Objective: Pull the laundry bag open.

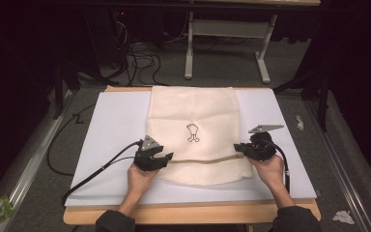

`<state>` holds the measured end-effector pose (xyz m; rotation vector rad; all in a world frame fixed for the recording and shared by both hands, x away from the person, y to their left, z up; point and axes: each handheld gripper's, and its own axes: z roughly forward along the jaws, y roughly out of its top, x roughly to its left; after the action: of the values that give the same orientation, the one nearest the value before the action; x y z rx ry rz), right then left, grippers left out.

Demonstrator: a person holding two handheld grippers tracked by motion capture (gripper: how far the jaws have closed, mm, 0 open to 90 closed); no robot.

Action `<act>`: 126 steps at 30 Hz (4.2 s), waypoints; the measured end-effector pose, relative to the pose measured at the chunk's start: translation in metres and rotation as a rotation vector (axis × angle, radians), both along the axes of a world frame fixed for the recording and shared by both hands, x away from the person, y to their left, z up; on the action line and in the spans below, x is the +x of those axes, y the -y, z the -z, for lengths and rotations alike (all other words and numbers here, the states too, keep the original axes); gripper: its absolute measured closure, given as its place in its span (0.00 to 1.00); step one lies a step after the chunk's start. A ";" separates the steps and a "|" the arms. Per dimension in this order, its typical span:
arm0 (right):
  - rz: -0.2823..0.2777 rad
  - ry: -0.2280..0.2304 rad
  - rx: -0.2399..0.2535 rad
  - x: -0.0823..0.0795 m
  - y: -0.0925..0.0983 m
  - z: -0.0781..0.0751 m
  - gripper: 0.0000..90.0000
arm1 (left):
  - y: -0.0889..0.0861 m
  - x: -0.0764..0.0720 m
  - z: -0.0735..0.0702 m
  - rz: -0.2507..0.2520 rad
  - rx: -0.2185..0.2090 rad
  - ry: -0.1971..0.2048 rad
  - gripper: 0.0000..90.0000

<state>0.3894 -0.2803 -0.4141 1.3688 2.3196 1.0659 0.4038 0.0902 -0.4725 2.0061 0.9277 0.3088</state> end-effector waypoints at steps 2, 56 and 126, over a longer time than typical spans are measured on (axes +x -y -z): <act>0.000 -0.001 0.005 0.000 0.000 0.000 0.97 | 0.007 -0.001 -0.001 0.020 -0.001 -0.005 0.54; -0.014 0.005 0.060 0.003 -0.013 -0.020 0.98 | 0.119 -0.016 -0.034 0.306 -0.033 0.024 0.67; -0.075 -0.005 0.079 0.003 -0.027 -0.017 0.98 | 0.146 -0.017 -0.027 0.361 -0.138 0.020 0.97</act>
<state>0.3920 -0.2532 -0.3974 1.3225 2.3739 1.1889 0.3872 -0.0557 -0.4454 1.9914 0.5424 0.0618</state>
